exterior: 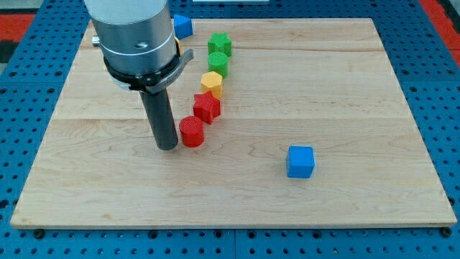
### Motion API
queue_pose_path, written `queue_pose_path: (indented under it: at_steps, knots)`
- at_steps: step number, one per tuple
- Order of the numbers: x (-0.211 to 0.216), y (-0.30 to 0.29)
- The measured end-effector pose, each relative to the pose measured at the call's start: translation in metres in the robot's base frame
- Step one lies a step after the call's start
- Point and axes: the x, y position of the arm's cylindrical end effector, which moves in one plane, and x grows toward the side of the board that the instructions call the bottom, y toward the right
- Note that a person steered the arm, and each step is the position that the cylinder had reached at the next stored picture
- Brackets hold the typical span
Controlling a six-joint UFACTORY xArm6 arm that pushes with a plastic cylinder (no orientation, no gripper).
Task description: Move the blue cube to the right of the red circle
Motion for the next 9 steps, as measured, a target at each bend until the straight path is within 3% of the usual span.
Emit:
queue_pose_path:
  at_steps: [2,3,4,6,8,9]
  knots:
    - [0.007,0.035]
    - [0.044,0.041]
    - [0.084,0.084]
    - [0.066,0.239]
    - [0.04,0.187]
    - [0.005,0.187]
